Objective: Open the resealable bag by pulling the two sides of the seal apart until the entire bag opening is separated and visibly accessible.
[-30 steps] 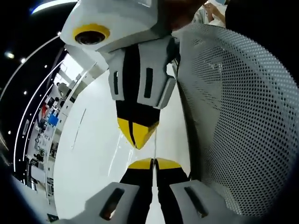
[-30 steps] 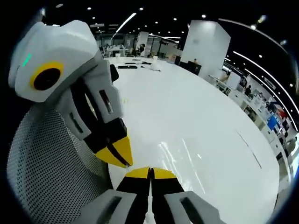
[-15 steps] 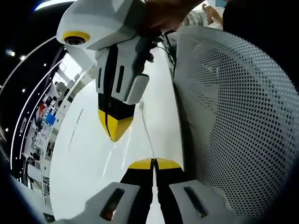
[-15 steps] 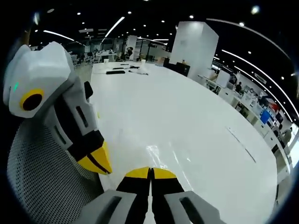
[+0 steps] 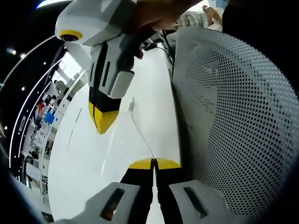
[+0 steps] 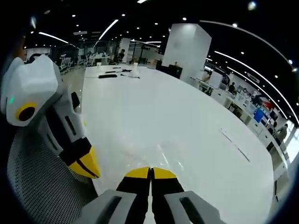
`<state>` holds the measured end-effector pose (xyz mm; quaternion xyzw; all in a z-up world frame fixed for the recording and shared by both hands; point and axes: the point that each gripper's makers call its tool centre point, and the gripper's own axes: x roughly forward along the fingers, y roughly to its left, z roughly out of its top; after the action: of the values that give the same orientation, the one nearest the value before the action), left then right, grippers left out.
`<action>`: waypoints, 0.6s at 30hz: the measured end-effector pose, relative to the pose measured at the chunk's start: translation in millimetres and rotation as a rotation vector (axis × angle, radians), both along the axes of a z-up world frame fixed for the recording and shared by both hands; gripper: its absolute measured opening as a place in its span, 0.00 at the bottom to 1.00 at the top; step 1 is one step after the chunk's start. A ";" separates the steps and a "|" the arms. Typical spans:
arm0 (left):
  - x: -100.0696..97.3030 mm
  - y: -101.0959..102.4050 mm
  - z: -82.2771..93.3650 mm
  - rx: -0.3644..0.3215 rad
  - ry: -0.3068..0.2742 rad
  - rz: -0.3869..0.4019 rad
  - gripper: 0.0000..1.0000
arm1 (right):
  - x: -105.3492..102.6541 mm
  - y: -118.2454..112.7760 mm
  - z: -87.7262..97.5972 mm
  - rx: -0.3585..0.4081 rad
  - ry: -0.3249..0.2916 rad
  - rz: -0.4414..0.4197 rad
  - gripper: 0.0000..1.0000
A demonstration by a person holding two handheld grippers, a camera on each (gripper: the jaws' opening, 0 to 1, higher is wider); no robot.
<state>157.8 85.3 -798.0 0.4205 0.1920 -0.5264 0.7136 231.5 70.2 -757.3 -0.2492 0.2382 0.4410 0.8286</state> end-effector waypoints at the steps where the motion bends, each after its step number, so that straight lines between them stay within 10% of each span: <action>1: 0.3 -0.1 0.0 -0.001 0.000 0.000 0.00 | 0.8 -0.1 0.7 0.000 0.000 -0.002 0.00; 18: 26.0 -5.0 20.1 -0.063 -0.010 0.067 0.00 | 23.4 7.0 34.9 0.008 -0.102 0.007 0.00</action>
<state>183.8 80.4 -777.9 0.3939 0.1857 -0.5059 0.7446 254.8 77.2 -722.4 -0.2691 0.1930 0.4313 0.8392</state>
